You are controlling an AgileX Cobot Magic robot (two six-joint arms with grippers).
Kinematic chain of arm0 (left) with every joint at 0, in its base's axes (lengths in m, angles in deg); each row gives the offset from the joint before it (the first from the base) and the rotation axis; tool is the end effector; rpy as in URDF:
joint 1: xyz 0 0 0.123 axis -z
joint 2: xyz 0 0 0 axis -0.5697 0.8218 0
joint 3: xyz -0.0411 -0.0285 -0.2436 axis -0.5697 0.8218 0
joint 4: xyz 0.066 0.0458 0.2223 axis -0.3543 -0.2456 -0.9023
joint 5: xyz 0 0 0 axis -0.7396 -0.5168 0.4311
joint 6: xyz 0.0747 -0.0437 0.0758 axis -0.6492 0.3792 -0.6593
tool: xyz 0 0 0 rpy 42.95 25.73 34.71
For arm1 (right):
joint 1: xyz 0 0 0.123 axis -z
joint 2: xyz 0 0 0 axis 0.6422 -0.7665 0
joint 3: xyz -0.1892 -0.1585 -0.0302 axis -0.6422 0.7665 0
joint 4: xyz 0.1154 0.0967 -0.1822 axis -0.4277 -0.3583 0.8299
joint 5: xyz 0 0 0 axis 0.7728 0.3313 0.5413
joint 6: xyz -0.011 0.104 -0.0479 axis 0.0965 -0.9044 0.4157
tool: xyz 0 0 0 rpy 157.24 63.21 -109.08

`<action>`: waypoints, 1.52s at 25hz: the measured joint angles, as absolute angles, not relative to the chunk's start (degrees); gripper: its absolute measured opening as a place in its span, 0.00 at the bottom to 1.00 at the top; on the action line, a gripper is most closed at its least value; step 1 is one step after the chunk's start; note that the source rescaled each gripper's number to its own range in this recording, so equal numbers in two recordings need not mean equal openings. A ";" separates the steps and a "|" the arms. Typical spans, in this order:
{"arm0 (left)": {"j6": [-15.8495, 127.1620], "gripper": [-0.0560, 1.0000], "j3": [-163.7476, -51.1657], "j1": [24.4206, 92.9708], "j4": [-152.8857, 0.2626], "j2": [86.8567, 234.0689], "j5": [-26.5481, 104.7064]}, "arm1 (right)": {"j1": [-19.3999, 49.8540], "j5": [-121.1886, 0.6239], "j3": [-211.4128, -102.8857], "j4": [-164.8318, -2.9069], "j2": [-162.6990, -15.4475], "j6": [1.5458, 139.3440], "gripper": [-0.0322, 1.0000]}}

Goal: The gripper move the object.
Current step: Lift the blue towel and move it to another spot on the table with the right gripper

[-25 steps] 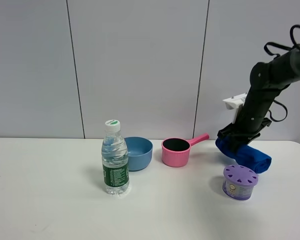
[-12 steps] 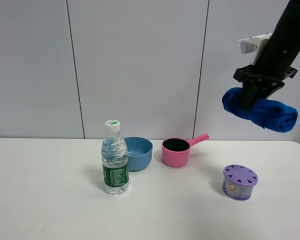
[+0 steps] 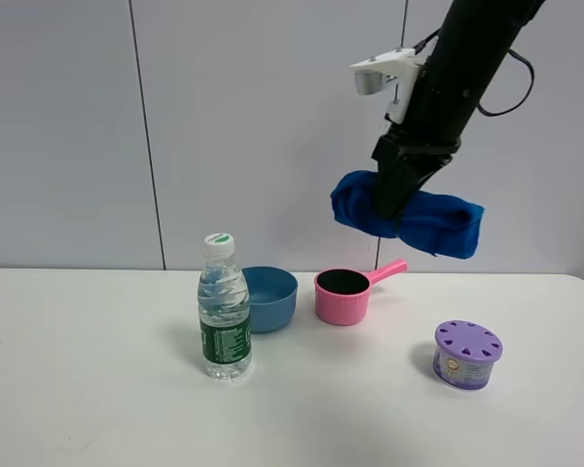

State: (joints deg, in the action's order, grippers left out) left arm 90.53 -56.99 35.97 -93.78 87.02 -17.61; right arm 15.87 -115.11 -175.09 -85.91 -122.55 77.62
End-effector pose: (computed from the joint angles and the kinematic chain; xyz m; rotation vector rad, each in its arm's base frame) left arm 0.0382 0.0061 0.2620 0.0039 2.0256 0.0601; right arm 0.3464 0.1744 0.2512 -1.1890 2.4630 0.2058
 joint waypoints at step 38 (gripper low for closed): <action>90.53 1.00 -56.99 35.97 -93.78 87.02 -17.61 | 7.77 -102.95 -173.01 -75.97 -141.69 65.67 0.03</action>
